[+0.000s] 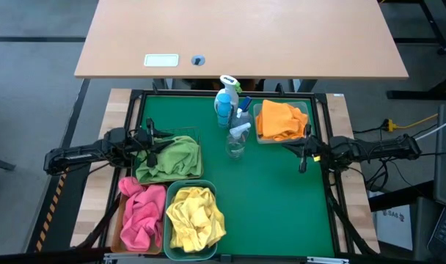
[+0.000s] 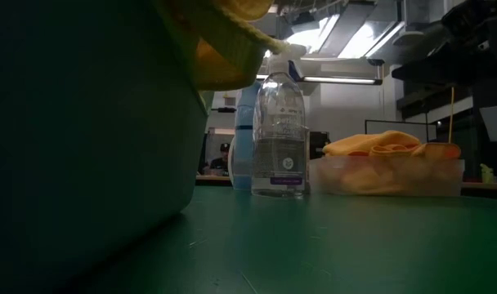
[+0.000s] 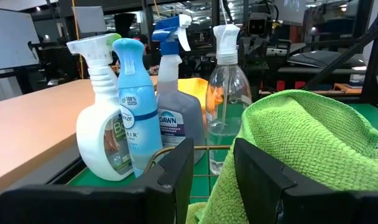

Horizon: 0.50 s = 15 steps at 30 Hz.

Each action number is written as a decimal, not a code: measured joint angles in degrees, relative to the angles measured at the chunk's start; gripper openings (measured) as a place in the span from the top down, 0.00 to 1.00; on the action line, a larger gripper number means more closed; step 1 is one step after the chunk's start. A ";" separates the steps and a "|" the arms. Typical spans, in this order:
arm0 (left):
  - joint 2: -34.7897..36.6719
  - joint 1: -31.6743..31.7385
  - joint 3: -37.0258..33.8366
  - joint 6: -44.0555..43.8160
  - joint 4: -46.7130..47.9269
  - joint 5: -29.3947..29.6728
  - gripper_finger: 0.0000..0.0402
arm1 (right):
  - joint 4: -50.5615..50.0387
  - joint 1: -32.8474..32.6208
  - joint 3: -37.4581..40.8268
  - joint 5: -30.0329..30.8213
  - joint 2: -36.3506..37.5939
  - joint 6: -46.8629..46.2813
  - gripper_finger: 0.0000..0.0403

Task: Sort microfiber towel by color & place in baskets
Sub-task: Return to Home Position

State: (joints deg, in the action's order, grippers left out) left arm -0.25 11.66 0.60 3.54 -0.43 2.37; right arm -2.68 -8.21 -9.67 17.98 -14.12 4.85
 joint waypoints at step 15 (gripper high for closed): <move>0.00 0.00 0.00 -0.03 -0.03 0.02 0.73 | 11.12 0.00 9.22 -4.88 -0.01 -3.08 0.99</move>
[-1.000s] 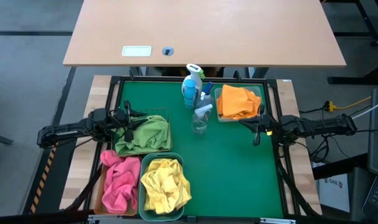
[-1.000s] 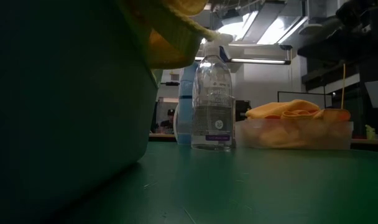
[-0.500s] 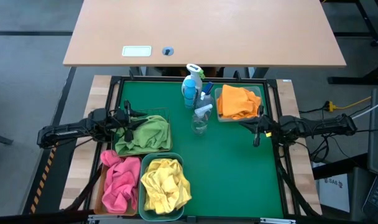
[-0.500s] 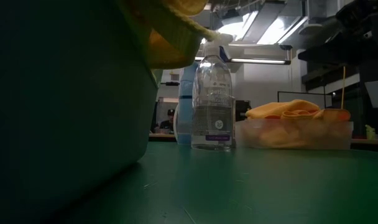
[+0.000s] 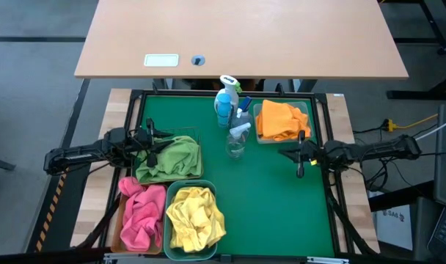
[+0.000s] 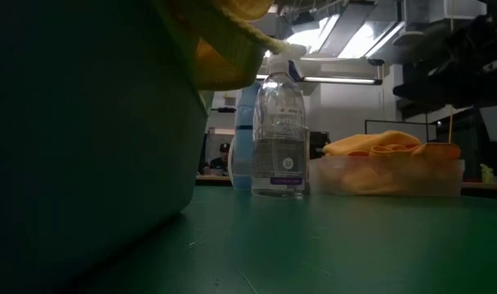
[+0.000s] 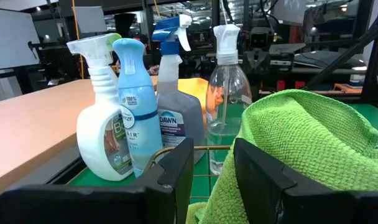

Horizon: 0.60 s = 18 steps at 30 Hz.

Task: Sort microfiber towel by color & place in baskets
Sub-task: Return to Home Position

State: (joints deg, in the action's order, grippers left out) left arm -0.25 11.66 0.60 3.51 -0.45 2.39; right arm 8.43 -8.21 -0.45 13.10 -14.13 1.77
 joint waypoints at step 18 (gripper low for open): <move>-0.01 0.00 0.00 -0.04 0.00 0.02 0.73 | 1.37 8.27 0.00 2.32 0.04 6.39 0.99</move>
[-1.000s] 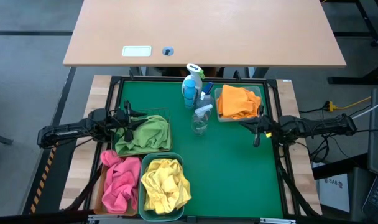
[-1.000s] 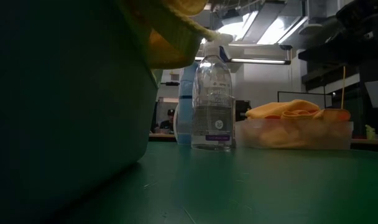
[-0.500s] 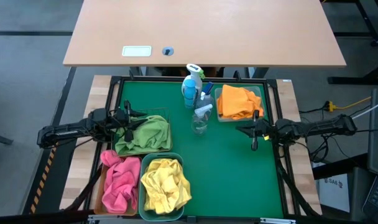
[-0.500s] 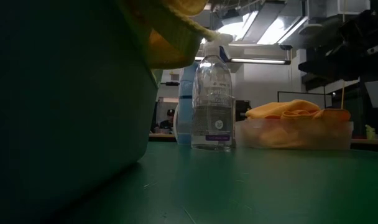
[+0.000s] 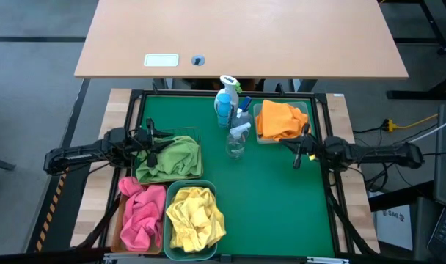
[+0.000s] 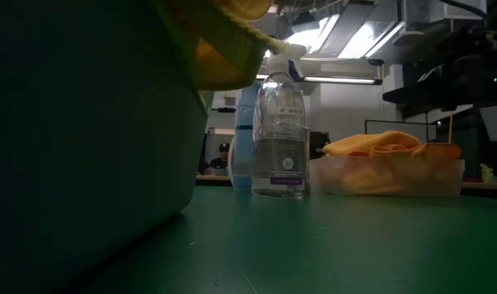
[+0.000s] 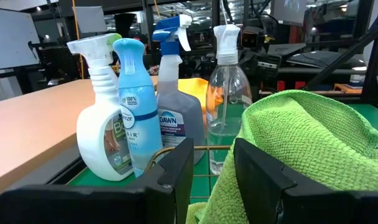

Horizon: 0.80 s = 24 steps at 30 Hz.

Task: Sort microfiber towel by color & place in baskets
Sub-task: Return to Home Position

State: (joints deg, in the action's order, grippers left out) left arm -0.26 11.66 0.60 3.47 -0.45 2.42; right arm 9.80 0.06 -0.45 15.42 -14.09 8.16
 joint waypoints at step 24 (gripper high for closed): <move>-0.01 -0.02 0.00 -0.05 -0.06 0.02 0.73 | -8.90 7.84 0.02 -16.09 13.97 -5.31 0.99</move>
